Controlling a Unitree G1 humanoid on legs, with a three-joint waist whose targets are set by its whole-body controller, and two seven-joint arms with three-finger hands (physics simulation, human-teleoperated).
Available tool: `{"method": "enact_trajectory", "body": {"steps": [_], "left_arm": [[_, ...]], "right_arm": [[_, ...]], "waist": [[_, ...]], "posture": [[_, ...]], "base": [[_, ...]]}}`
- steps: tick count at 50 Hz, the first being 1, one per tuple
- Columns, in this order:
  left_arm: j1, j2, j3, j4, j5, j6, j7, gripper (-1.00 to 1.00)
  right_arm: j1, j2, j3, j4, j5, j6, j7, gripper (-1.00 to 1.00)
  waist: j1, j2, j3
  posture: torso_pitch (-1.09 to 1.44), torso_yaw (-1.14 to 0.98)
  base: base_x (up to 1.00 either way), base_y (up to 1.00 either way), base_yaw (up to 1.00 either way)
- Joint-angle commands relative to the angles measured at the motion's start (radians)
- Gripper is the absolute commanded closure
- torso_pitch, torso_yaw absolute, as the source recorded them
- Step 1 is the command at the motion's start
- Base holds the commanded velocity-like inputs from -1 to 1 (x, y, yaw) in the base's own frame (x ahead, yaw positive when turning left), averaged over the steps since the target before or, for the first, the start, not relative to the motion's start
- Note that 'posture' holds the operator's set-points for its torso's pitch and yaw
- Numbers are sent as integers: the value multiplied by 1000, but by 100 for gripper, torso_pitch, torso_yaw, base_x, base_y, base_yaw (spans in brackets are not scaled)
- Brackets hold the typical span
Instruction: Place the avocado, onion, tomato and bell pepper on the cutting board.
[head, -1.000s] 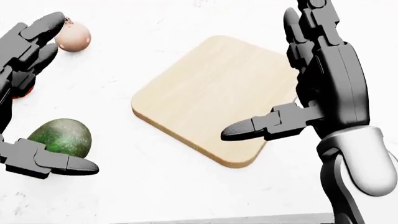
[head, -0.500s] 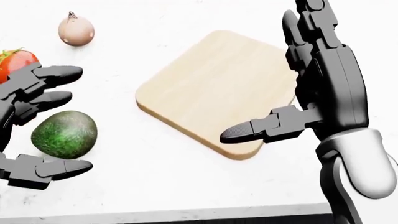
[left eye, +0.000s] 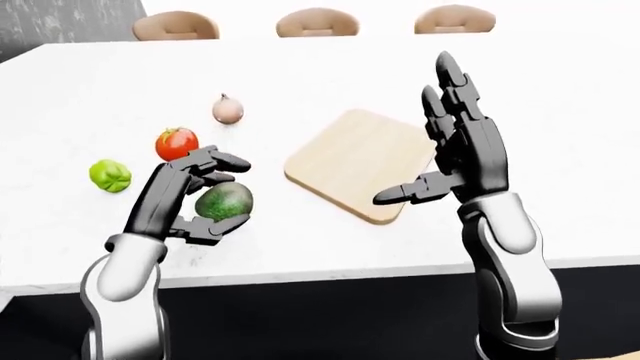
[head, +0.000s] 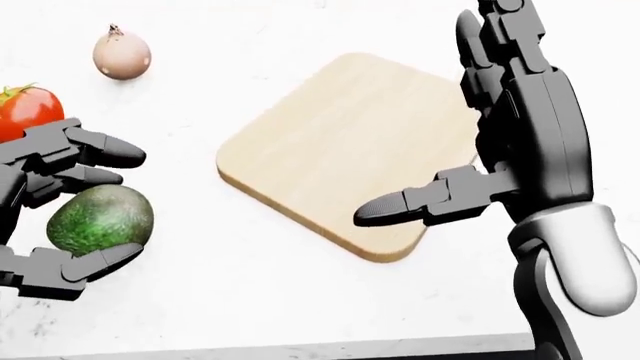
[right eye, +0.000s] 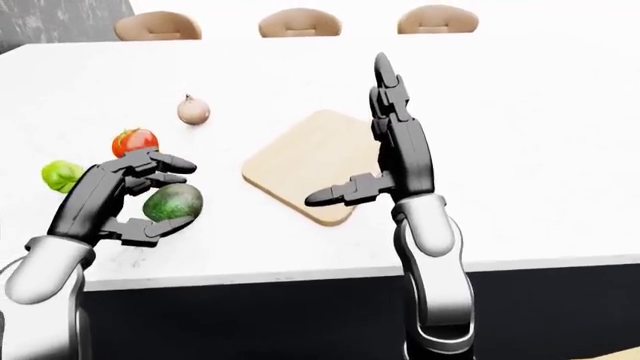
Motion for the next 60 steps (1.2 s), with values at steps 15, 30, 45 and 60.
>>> {"method": "enact_trajectory", "body": {"steps": [15, 30, 45, 60], "left_arm": [[-61, 0, -50, 26, 17, 0, -16, 51], [-279, -3, -135, 59, 63, 98, -42, 77], [-795, -47, -225, 453, 67, 43, -106, 81], [-1445, -181, -201, 1600, -169, -444, 147, 86]], "right_arm": [[-17, -22, -25, -133, 14, 60, -9, -100], [-13, -39, -53, -121, 18, 19, -30, -100], [12, -92, -125, -232, 86, 81, -58, -100], [58, -102, -166, -307, 128, 108, -76, -100]], "waist": [[1, -2, -12], [-1, -11, -6], [5, -31, 2], [10, -60, 4]], "posture": [[0, 0], [0, 0], [0, 0], [0, 0]], "base": [[0, 0, 0], [0, 0, 0], [0, 0, 0], [0, 0, 0]]}}
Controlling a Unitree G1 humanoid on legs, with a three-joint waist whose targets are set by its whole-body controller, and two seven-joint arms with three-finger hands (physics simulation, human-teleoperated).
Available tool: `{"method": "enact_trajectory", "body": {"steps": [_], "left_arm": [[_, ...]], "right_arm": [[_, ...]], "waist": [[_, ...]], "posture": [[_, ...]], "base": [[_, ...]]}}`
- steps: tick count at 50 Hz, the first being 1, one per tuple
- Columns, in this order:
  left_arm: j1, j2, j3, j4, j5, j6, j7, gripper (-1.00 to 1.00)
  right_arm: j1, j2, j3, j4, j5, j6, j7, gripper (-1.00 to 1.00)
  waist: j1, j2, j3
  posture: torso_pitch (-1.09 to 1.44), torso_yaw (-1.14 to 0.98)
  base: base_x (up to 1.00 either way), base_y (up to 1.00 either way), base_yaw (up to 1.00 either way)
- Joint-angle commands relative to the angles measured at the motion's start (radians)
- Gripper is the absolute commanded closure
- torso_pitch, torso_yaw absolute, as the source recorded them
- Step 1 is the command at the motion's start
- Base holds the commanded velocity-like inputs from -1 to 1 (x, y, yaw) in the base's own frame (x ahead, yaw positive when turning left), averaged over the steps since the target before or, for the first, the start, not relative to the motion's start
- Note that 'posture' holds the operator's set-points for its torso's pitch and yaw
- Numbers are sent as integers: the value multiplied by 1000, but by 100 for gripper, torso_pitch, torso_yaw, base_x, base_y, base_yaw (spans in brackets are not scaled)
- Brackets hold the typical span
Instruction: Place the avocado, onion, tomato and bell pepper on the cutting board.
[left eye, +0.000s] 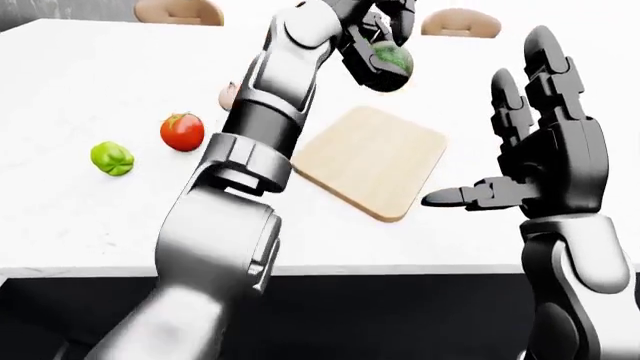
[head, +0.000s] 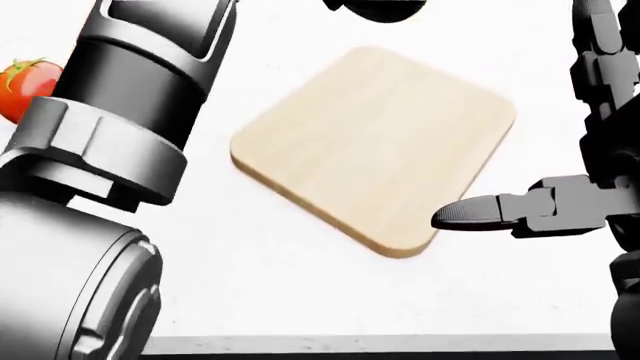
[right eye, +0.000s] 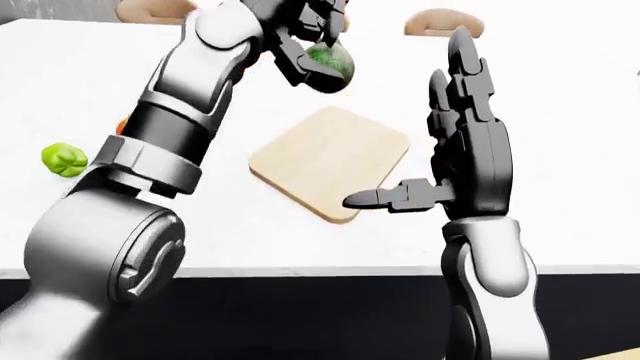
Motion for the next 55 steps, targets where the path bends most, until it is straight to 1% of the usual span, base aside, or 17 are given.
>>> {"method": "enact_trajectory", "body": {"steps": [1, 3, 6, 12, 16, 21, 25, 29, 31, 35, 39, 43, 47, 49, 51, 52, 55], "left_arm": [[-72, -9, 3, 47, -38, -114, 34, 83], [-95, -27, -2, 130, -35, -163, 44, 83], [-106, -47, 4, 195, -30, -201, 60, 85], [-94, -107, 11, 235, -10, -230, 86, 90], [-70, -131, 23, 244, -8, -230, 136, 91], [-35, -171, 34, 256, -15, -234, 237, 92], [-25, -185, 39, 258, -23, -241, 275, 92], [-3, -207, 31, 262, -15, -241, 317, 91], [1, -213, 33, 263, -13, -240, 347, 100], [6, -228, 27, 261, -10, -234, 355, 100], [21, -244, 23, 258, -10, -221, 354, 95], [18, -235, 18, 259, -1, -201, 359, 96], [10, -232, 18, 261, 4, -185, 360, 97], [9, -230, 12, 260, 16, -182, 362, 93], [8, -227, -2, 260, 40, -184, 376, 94], [6, -228, 0, 261, 43, -182, 378, 93], [5, -229, -9, 260, 66, -171, 364, 86]], "right_arm": [[-12, -9, -14, -26, 1, -34, -4, -100], [-11, -9, -16, -25, 4, -35, -4, -100], [-11, -14, -18, -28, 6, -30, -5, -100], [-10, -16, -19, -35, 6, -22, -8, -100], [-13, -20, -24, -44, 6, -13, -11, -100], [-20, -25, -34, -60, 10, 8, -22, -100], [-18, -29, -41, -70, 16, 16, -23, -100], [-17, -38, -47, -72, 15, 20, -24, -100], [-19, -42, -58, -86, 23, 33, -24, -100], [-15, -43, -63, -97, 32, 38, -26, -100], [-11, -41, -57, -108, 35, 43, -29, -100], [-6, -39, -66, -128, 46, 57, -30, -100], [0, -38, -62, -133, 45, 58, -30, -100], [4, -36, -62, -134, 45, 55, -30, -100], [8, -34, -60, -130, 43, 48, -29, -100], [12, -33, -57, -125, 38, 40, -28, -100], [14, -28, -51, -120, 33, 33, -28, -100]], "waist": [[1, -6, -27], [1, -8, -27], [0, -11, -28], [-3, -14, -29], [-4, -16, -27], [-6, -17, -28], [-7, -18, -29], [-7, -19, -29], [-7, -20, -29], [-6, -21, -29], [-6, -23, -30], [-5, -23, -31], [-6, -22, -30], [-6, -22, -30], [-6, -23, -31], [-6, -23, -31], [-6, -23, -32]], "posture": [[0, 0], [0, 0], [0, 0], [0, 0], [0, 0], [0, 0], [0, 0], [0, 0], [0, 0], [0, 0], [0, 0], [0, 0], [0, 0], [0, 0], [0, 0], [0, 0], [0, 0]], "base": [[0, 0, 0], [0, 0, 0], [0, 0, 0], [0, 0, 0], [0, 0, 0], [0, 0, 0], [0, 0, 0], [0, 0, 0], [0, 0, 0], [0, 0, 0], [0, 0, 0], [0, 0, 0], [0, 0, 0], [0, 0, 0], [0, 0, 0], [0, 0, 0], [0, 0, 0]]}}
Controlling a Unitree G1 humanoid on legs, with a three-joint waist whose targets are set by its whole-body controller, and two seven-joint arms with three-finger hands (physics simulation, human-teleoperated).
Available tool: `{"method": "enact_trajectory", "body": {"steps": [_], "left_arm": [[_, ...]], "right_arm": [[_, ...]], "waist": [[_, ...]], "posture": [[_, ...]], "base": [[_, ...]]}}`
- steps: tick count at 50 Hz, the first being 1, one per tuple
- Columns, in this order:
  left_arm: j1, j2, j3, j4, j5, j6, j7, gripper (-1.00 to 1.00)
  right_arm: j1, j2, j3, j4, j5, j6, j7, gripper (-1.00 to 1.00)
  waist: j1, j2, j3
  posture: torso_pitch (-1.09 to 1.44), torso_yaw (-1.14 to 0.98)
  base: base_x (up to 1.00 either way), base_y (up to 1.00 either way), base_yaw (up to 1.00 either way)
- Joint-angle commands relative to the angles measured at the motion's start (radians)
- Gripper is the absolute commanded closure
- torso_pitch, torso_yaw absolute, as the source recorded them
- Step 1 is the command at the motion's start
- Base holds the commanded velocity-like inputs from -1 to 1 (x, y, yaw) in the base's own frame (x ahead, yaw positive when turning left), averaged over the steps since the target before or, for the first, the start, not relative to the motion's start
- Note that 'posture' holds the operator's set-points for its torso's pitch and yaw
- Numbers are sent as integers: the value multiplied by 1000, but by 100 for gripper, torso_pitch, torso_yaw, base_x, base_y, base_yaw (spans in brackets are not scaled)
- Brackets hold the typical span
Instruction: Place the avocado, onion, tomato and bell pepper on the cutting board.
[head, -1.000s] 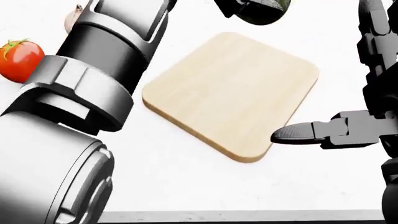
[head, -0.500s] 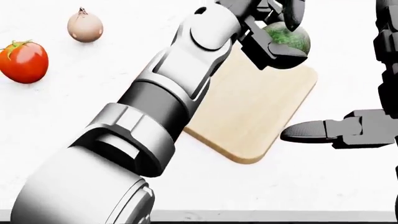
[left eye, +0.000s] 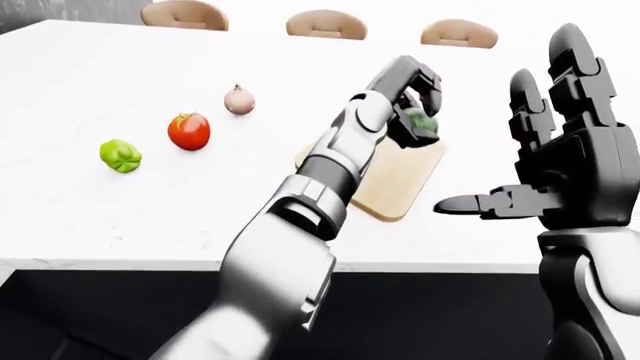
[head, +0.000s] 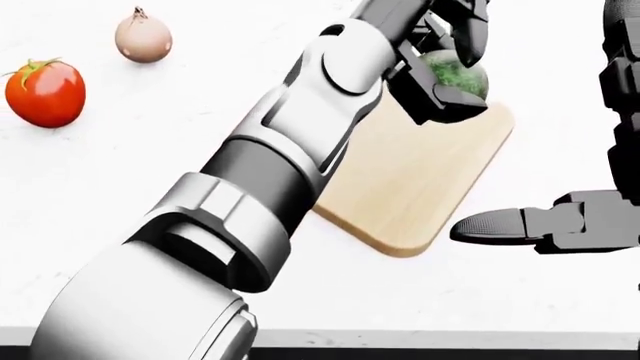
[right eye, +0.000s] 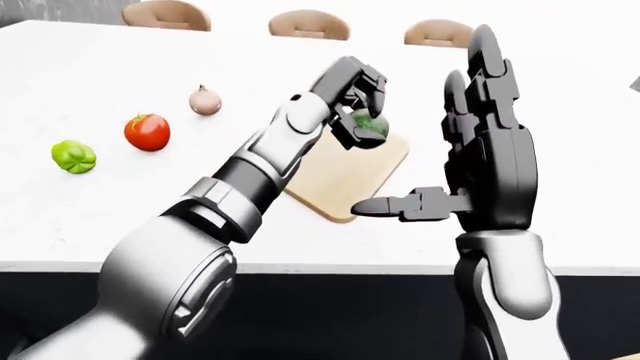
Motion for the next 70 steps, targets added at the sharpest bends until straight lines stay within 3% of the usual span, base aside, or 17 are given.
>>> {"method": "enact_trajectory", "body": {"steps": [1, 10, 12, 27, 29, 30, 33, 36, 45, 52, 65, 66, 70], "left_arm": [[-47, 8, 3, -44, 12, -19, -2, 84], [-52, 13, 0, -44, 55, -10, -24, 51], [-55, 12, -1, -44, 61, -6, -27, 35], [-46, 10, -4, -43, 92, -6, -43, 11], [-45, 10, -5, -43, 97, -8, -43, 0], [-45, 11, -7, -43, 101, -8, -49, -15], [-43, 10, -5, -44, 102, -8, -48, -18], [-44, 11, -6, -44, 106, -6, -50, -54], [-45, 11, 0, -44, 105, -8, -47, -99], [-59, 12, 14, -44, 82, -37, -17, -100], [-104, 63, 32, -36, 64, -33, 154, -100], [-5, 153, 20, -131, 68, -65, 83, -100], [9, 220, 16, -181, 54, -22, 99, -100]], "right_arm": [[-18, -7, -5, -18, -8, -36, -2, -100], [-11, 0, -3, -16, -13, -44, 6, -100], [-10, -1, -3, -17, -15, -43, 6, -100], [-17, 4, 4, -14, -23, -42, 7, -100], [-19, 4, 5, -10, -23, -44, 8, -100], [-20, 4, 4, -10, -22, -43, 8, -100], [-23, 3, 6, -5, -23, -43, 8, -100], [-29, 2, 5, -13, -20, -32, 7, -100], [-25, 2, 8, -23, -23, -24, 4, -100], [-24, 5, 9, -27, -23, -22, 5, -100], [-40, 9, 32, -14, -38, -25, 6, -100], [-41, 11, 34, -10, -40, -27, 6, -100], [-44, 9, 34, -3, -43, -28, 12, -100]], "waist": [[0, -6, -25], [1, -5, -26], [1, -5, -26], [1, -5, -28], [1, -5, -28], [1, -4, -28], [0, -4, -27], [0, -5, -27], [0, -5, -27], [0, -5, -26], [-3, 2, -25], [-3, 2, -25], [-10, 17, -27]], "posture": [[0, 0], [0, 0], [0, 0], [0, 0], [0, 0], [0, 0], [0, 0], [0, 0], [0, 0], [0, 0], [0, 0], [0, 0], [0, 0]], "base": [[0, 0, 0], [0, 0, 0], [0, 0, 0], [0, 0, 0], [0, 0, 0], [0, 0, 0], [0, 0, 0], [0, 0, 0], [0, 0, 0], [0, 0, 0], [0, 0, 0], [0, 0, 0], [0, 0, 0]]}}
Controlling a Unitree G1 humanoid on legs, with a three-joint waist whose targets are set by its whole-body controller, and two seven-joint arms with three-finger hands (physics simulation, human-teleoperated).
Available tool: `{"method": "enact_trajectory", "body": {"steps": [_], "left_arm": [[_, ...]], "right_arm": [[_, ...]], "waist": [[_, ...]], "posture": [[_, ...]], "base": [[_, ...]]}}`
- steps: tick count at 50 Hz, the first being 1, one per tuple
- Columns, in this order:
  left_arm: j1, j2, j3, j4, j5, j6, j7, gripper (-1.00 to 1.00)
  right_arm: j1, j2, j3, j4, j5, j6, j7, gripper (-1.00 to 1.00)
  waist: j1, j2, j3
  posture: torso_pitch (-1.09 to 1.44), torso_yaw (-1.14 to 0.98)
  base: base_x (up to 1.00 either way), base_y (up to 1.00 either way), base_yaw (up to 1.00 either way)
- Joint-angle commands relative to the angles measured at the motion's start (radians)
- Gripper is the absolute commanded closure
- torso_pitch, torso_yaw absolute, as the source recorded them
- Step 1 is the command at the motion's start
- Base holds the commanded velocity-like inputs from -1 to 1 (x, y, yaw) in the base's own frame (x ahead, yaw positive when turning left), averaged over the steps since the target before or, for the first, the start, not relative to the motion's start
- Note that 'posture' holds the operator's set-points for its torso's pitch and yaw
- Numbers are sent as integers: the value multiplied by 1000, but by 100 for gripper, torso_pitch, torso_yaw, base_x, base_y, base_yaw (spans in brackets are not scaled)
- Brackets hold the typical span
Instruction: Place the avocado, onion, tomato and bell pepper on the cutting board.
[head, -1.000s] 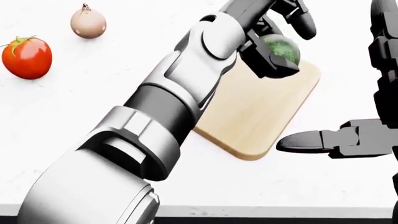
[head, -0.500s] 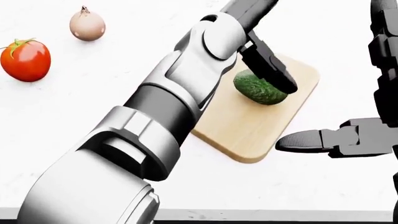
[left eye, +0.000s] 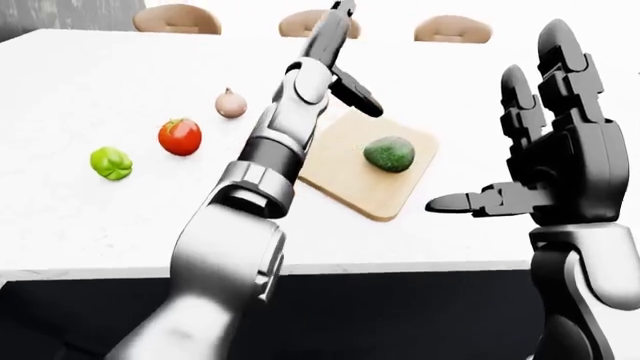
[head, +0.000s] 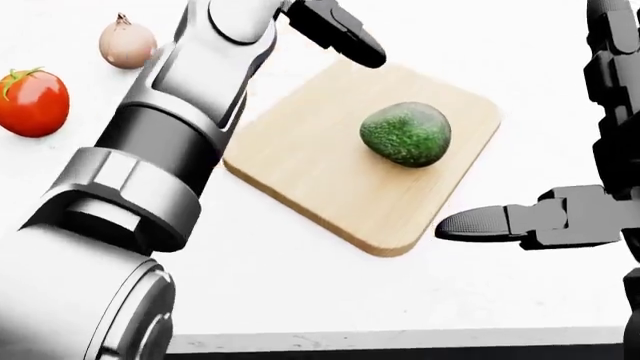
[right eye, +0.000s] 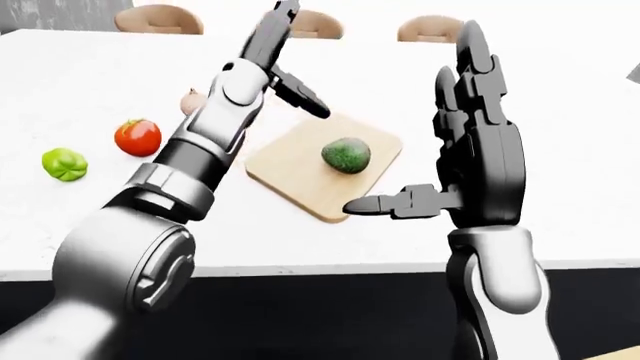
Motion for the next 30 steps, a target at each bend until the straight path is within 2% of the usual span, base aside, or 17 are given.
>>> {"method": "enact_trajectory", "body": {"steps": [1, 5, 10, 19, 23, 27, 30], "left_arm": [[-44, 26, 6, -44, -13, 7, 30, -100], [-4, 91, 16, -159, -53, 52, -13, -100], [71, 171, 24, -370, -77, 173, -53, -100], [292, 283, 65, -884, -98, 454, -174, -100], [363, 337, 103, -1076, -117, 577, -216, -100], [421, 392, 126, -1193, -126, 644, -260, -100], [485, 436, 170, -1294, -163, 698, -292, -100]], "right_arm": [[-25, -7, -2, -12, -3, -19, 0, -100], [-37, -14, -7, -2, -6, -13, 3, -100], [-53, -13, 10, 32, -17, -28, 2, -100], [-67, -11, 21, 49, -39, -24, 9, -100], [-59, -2, 27, 67, -52, -43, 10, -100], [-55, -4, 24, 75, -58, -48, 11, -100], [-59, -3, 25, 74, -58, -44, 13, -100]], "waist": [[1, -4, -29], [2, 1, -27], [0, 9, -25], [-4, 28, -22], [-6, 34, -20], [-7, 38, -17], [-8, 42, -16]], "posture": [[0, 0], [0, 0], [0, 0], [0, 0], [0, 0], [0, 0], [0, 0]], "base": [[0, 0, 0], [0, 0, 0], [0, 0, 0], [0, 0, 0], [0, 0, 0], [0, 0, 0], [0, 0, 0]]}}
